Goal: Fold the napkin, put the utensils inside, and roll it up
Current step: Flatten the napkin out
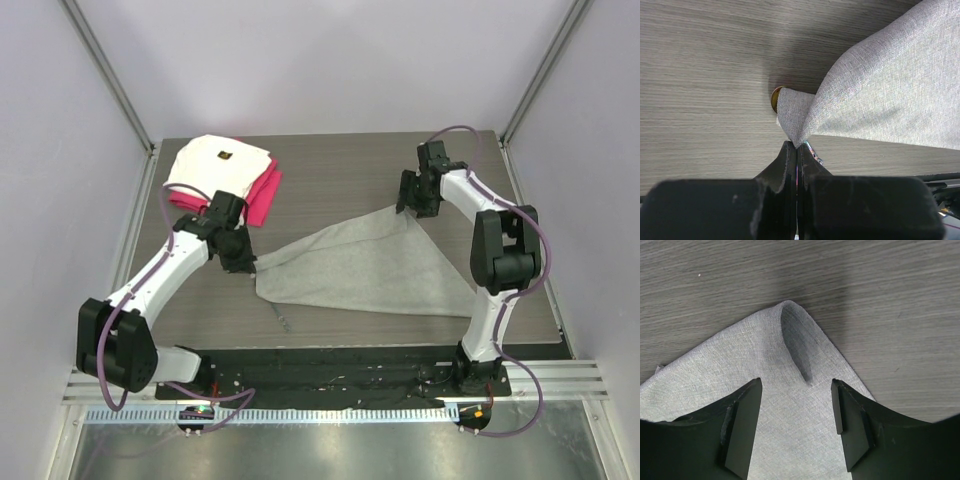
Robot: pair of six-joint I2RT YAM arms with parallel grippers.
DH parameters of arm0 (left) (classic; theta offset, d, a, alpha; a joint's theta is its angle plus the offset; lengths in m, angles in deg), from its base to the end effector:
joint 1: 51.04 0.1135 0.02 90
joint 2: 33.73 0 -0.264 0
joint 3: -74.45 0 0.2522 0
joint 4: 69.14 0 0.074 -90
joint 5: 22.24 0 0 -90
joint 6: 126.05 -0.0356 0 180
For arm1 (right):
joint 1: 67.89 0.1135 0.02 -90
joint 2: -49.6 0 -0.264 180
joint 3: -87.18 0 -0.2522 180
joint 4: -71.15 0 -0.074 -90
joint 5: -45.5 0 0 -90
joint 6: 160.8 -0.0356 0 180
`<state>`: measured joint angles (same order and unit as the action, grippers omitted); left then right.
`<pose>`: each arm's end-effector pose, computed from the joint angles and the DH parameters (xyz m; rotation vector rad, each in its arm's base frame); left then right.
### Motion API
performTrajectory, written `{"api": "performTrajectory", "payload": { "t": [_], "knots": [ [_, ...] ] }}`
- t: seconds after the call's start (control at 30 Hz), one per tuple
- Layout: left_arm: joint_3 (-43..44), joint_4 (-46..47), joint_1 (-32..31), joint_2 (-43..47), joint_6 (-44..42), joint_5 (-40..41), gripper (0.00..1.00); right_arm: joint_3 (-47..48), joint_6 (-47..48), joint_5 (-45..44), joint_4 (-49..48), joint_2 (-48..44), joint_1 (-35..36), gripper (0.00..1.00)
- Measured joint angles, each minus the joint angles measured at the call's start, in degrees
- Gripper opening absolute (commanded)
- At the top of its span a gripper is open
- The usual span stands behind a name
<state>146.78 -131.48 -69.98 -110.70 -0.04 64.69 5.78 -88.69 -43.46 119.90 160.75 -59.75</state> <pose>0.2403 -0.0845 0.2495 -0.3992 2.7624 -0.3286 0.4098 0.0593 0.2088 0.2192 2.6430 0.1762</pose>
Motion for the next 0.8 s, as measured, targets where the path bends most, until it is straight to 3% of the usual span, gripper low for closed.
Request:
{"api": "performTrajectory", "payload": {
  "t": [0.33, 0.63, 0.8],
  "knots": [
    [0.0, 0.1, 0.0, 0.0, 1.1, 0.1, 0.00, -0.1, 1.9, 4.5, -1.2, 1.4, 0.0, 0.56],
    [0.3, 0.2, 0.0, -1.6, 1.1, 0.4, 0.00, -2.4, 2.3, 9.0, -2.4, 2.4, 0.0, 0.41],
    [0.8, 0.3, 0.0, -1.8, 1.1, 0.5, 0.00, -3.2, 2.6, 9.9, -2.5, 2.5, 0.0, 0.49]
  ]
}}
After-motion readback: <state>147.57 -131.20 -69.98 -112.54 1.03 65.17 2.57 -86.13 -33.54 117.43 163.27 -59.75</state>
